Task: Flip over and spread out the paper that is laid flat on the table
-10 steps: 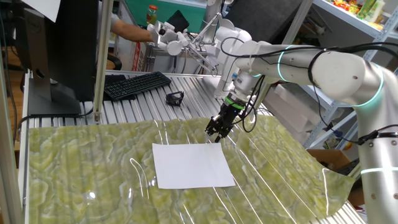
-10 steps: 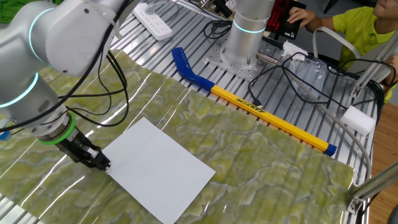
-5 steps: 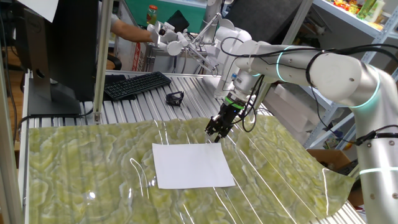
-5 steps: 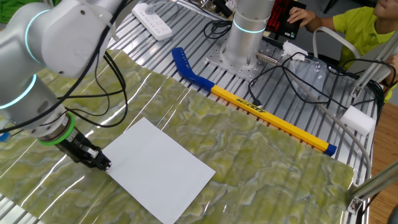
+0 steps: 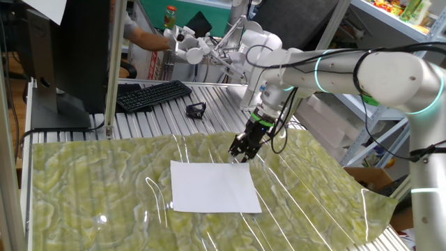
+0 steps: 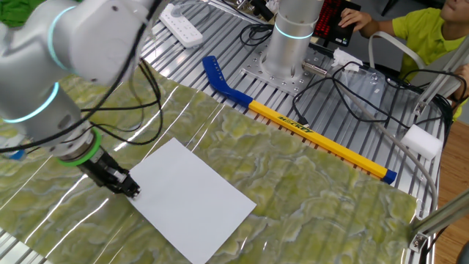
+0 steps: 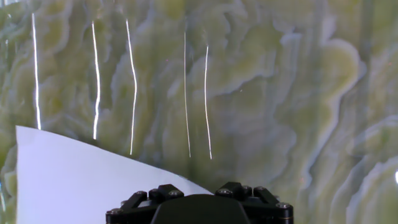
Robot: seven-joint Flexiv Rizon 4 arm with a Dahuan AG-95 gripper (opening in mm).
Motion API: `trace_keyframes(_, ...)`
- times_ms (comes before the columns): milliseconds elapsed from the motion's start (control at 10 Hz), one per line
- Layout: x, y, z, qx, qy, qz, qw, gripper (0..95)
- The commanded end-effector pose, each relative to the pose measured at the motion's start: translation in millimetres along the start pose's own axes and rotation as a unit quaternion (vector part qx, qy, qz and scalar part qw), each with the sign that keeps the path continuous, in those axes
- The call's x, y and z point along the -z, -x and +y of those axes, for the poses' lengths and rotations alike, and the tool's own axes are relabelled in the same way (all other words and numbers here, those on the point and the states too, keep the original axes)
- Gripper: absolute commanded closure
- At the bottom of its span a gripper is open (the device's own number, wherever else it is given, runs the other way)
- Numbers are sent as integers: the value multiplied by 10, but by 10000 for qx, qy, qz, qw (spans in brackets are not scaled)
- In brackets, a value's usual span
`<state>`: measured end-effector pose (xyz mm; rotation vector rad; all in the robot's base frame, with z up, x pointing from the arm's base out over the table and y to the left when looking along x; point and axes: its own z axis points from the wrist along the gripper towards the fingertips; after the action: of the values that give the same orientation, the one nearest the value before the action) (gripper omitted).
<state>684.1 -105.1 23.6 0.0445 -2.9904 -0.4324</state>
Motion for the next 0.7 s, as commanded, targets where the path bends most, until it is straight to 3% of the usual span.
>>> trace_keyframes(100, -46, 29, -28, 43, 30, 11, 10000, 380)
trace_keyframes(200, -70, 29, -34, 69, 29, -1, 10000, 380)
trace_keyframes(300, -70, 28, -33, 86, 44, -10, 10000, 570)
trace_keyframes(700, -35, -7, 8, 112, 38, -12, 9999, 570)
